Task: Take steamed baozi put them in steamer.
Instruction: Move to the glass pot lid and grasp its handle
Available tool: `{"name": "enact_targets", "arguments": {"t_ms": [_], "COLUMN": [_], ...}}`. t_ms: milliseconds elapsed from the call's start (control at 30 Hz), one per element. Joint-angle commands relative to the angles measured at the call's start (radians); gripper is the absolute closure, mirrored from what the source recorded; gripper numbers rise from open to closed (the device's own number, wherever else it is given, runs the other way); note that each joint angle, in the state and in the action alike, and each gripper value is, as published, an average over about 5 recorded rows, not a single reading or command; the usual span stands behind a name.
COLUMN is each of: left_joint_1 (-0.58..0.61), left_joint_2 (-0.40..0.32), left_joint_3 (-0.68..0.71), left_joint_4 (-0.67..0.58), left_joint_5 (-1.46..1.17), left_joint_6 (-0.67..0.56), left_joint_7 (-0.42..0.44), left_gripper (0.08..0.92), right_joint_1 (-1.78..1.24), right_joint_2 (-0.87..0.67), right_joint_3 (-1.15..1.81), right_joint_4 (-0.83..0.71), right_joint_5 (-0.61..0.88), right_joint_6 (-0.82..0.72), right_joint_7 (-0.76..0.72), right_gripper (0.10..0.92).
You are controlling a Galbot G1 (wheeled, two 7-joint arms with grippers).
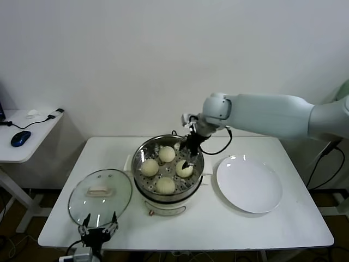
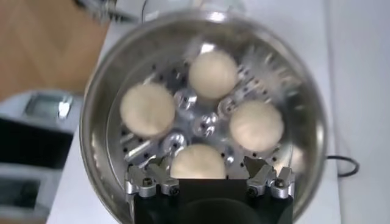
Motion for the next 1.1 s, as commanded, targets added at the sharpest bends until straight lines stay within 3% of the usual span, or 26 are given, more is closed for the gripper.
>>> {"name": "enact_targets", "arguments": {"t_ms": [33,133,300,433,533,767,1100], "left_joint_1": [-0.003,0.001,-0.001,-0.008,-0.015,-0.042,-0.069], "left_joint_2": [-0.001,0.001,0.002,0.001,0.002,0.012,0.021], "left_joint_3": [0.0,0.0,0.004,0.007,0.008,0.007,0.0], "left_joint_4": [0.001,-0.002,-0.003,-0.003,-0.005,-0.004,0.012], "left_joint_5": [-0.002,-0.002,0.007,0.005,0.002,0.014,0.066], "left_joint_6": [0.001,0.002,0.003,-0.008,-0.025,-0.052,-0.128], "left_joint_7": [-0.002,0.0,0.004,0.014,0.022,0.01,0.009], "left_gripper": [0.177,0.177,0.177,0.177,0.177,0.177,0.177], "right_joint_1": [-0.158,-0.279,-0.596,-0.947,-1.321,-1.958,-2.204], "right_joint_2": [-0.175,-0.249,-0.443,-0.579,-0.597,-0.293,0.047], "right_joint_3": [0.434,0.623,0.956,1.206,1.529,2.085,2.182], "right_joint_4": [-0.068,-0.031,0.162,0.307,0.399,0.485,0.427], "right_joint_5": [0.054,-0.02,-0.056,-0.15,-0.227,-0.386,-0.551], "right_joint_6": [0.081,0.061,-0.003,0.083,0.129,0.271,0.593], "right_joint_7": [0.314,0.508,0.784,0.894,0.928,0.883,0.811], "right_gripper": [0.203,0.203,0.202,0.203,0.203,0.203,0.203]}}
